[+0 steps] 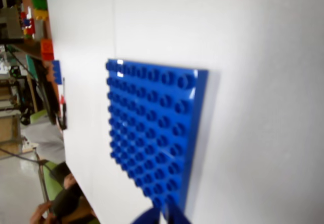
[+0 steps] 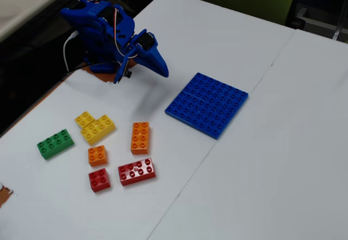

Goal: Pick up the 2x4 orange block and go up the 8x8 blue block.

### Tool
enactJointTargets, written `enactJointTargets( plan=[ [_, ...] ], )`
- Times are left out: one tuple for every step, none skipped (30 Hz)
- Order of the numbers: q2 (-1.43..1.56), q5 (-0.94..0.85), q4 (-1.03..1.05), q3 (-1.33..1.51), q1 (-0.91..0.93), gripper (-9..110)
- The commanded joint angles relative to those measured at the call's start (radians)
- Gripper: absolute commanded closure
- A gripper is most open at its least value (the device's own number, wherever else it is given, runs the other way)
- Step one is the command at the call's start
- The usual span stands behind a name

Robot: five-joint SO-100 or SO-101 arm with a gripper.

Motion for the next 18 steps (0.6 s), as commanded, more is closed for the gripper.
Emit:
enactJointTargets(
  plan=[
    [0.043, -0.009, -0.005, 0.037, -0.003, 101],
    [0.043, -0.009, -0.005, 0.037, -0.003, 101],
    [0.043, -0.009, -0.005, 0.037, -0.002, 101],
    [0.043, -0.014, -0.005, 0.037, -0.002, 101],
    [0.043, -0.041, -0.006, 0.038, -0.005, 101],
    [0.044, -0.103, -0.014, 0.040, -0.012, 101],
    [0.044, -0.209, -0.023, 0.041, -0.015, 101],
    [0.044, -0.328, -0.032, 0.041, -0.014, 101],
    [0.044, -0.485, -0.032, 0.041, -0.014, 101],
    [0.044, -0.670, -0.032, 0.041, -0.012, 101],
    [0.044, -0.818, -0.037, 0.041, -0.012, 101],
    [0.044, -0.937, -0.037, 0.041, -0.009, 101],
    [0.044, -1.080, -0.029, 0.041, -0.003, 101],
    [0.044, -1.186, -0.028, 0.041, 0.003, 101],
    [0.044, -1.253, -0.034, 0.041, 0.008, 101],
    [0.044, -1.305, -0.037, 0.041, 0.012, 101],
    [0.044, -1.342, -0.037, 0.041, 0.014, 101],
    [0.044, -1.384, -0.029, 0.041, 0.023, 100]
  ],
)
